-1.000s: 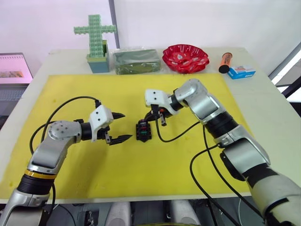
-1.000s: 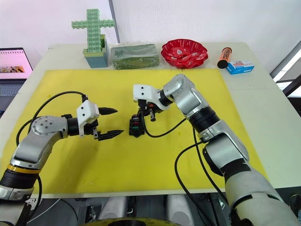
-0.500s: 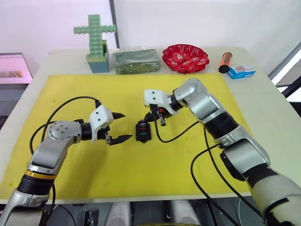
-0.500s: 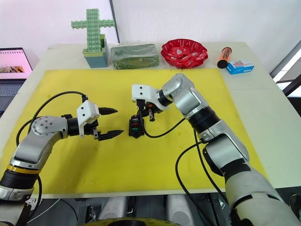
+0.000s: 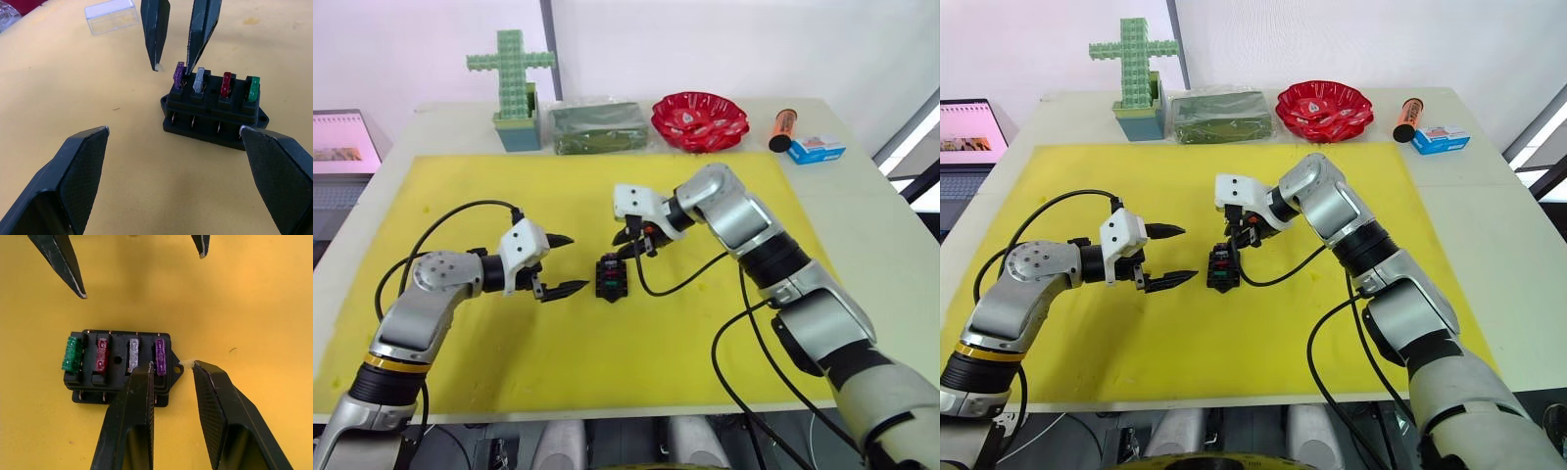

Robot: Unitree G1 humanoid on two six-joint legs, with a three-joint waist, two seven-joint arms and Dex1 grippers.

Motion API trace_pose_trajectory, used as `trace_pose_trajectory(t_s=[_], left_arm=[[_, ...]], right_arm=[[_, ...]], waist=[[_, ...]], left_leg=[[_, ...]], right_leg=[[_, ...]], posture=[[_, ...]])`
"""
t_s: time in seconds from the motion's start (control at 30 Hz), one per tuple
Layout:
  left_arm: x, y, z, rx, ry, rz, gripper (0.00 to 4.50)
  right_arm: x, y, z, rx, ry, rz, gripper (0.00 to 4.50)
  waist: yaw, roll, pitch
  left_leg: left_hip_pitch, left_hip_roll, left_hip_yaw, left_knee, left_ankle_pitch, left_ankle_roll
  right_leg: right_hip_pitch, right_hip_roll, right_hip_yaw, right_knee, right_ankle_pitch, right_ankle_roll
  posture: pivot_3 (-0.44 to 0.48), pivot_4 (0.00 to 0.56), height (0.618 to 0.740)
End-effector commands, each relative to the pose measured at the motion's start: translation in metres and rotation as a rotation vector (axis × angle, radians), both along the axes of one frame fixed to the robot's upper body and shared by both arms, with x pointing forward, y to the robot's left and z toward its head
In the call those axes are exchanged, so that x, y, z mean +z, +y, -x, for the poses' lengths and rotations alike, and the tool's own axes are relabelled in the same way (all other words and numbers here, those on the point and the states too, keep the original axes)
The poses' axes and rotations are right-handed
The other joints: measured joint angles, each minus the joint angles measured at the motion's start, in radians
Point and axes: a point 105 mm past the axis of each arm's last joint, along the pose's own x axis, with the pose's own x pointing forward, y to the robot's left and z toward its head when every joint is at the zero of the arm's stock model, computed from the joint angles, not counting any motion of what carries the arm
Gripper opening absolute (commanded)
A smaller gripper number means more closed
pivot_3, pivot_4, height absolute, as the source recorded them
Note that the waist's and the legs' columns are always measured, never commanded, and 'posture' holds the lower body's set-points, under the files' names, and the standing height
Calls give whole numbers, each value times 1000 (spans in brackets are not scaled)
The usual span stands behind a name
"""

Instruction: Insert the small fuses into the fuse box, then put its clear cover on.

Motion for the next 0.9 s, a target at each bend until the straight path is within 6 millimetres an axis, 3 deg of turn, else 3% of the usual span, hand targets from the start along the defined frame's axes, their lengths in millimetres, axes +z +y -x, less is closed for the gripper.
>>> trace_pose_trajectory(t_s=[0.03,0.6,0.73,0.9], left_arm=[[10,-1,1,-7,-42,3,4500],[11,-1,-1,-7,-47,2,4500],[11,-1,-1,-8,-47,1,4500],[11,0,-1,-8,-47,-2,4500]], right_arm=[[25,3,1,36,-74,-40,1330],[46,2,7,52,-85,-163,1330],[44,3,6,24,-77,-200,106],[44,5,6,-4,-53,-259,48]], waist=[[0,0,0],[0,0,0],[0,0,0],[0,0,0]], left_leg=[[0,0,0,0,0,0],[0,0,0,0,0,0],[0,0,0,0,0,0],[0,0,0,0,0,0]], right_leg=[[0,0,0,0,0,0],[0,0,0,0,0,0],[0,0,0,0,0,0],[0,0,0,0,0,0]], posture=[[0,150,740],[0,150,740],[0,150,740],[0,150,740]])
